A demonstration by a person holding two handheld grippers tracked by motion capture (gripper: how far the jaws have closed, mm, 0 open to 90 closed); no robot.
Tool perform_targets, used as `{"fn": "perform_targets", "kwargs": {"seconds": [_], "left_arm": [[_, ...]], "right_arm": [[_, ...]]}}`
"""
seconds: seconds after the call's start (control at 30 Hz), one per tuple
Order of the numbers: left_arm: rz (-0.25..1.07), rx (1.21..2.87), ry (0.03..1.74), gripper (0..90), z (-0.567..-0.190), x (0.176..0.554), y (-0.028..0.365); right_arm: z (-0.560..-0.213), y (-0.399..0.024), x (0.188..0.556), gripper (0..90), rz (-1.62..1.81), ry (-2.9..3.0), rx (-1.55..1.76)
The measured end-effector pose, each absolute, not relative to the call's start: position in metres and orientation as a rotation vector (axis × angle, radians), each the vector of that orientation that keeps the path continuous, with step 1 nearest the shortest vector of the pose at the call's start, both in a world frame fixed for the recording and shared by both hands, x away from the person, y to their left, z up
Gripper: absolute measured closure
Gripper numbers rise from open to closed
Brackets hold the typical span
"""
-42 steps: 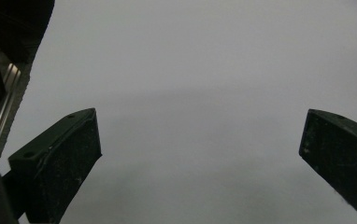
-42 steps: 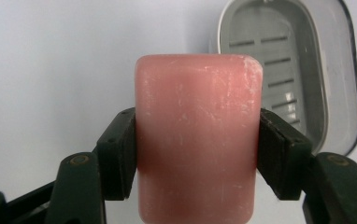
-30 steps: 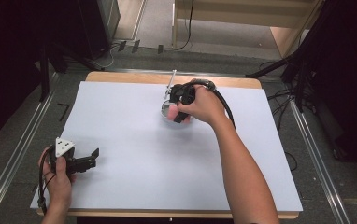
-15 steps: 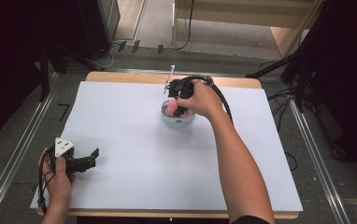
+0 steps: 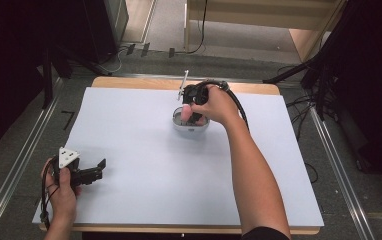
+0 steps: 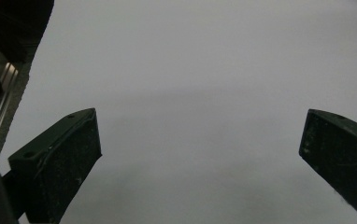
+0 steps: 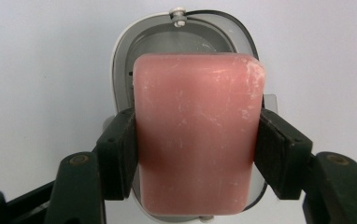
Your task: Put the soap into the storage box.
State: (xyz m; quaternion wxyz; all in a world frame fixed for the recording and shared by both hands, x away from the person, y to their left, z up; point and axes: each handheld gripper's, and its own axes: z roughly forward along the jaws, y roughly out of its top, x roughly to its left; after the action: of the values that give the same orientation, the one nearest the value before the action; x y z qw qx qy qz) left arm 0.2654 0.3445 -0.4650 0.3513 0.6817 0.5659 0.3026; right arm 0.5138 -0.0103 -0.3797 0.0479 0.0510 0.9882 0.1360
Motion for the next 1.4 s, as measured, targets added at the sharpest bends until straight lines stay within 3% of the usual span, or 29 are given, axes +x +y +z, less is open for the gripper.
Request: {"fn": "perform_targets", "kwargs": {"seconds": [0.27,0.47,0.8,1.07,1.13,1.4], "left_arm": [[0.782,1.764,1.466,0.0,-0.465,0.265,0.345],[0.779,1.762,1.467,0.0,-0.465,0.265,0.345],[0.782,1.763,1.466,0.0,-0.465,0.265,0.345],[0.785,1.766,1.464,0.0,-0.465,0.265,0.345],[0.785,1.767,1.463,0.0,-0.465,0.265,0.345],[0.786,1.77,1.463,0.0,-0.465,0.265,0.344]], "right_arm": [[-0.381,-0.009,0.513,38.0,0.419,3.02,0.181],[-0.377,-0.01,0.511,29.0,0.445,3.033,0.2],[-0.376,-0.019,0.5,24.2,0.48,2.997,0.242],[-0.377,-0.028,0.484,12.3,0.506,2.951,0.304],[-0.378,-0.031,0.48,0.0,0.512,2.93,0.367],[-0.381,-0.048,0.463,0.0,0.585,2.905,0.482]]}}
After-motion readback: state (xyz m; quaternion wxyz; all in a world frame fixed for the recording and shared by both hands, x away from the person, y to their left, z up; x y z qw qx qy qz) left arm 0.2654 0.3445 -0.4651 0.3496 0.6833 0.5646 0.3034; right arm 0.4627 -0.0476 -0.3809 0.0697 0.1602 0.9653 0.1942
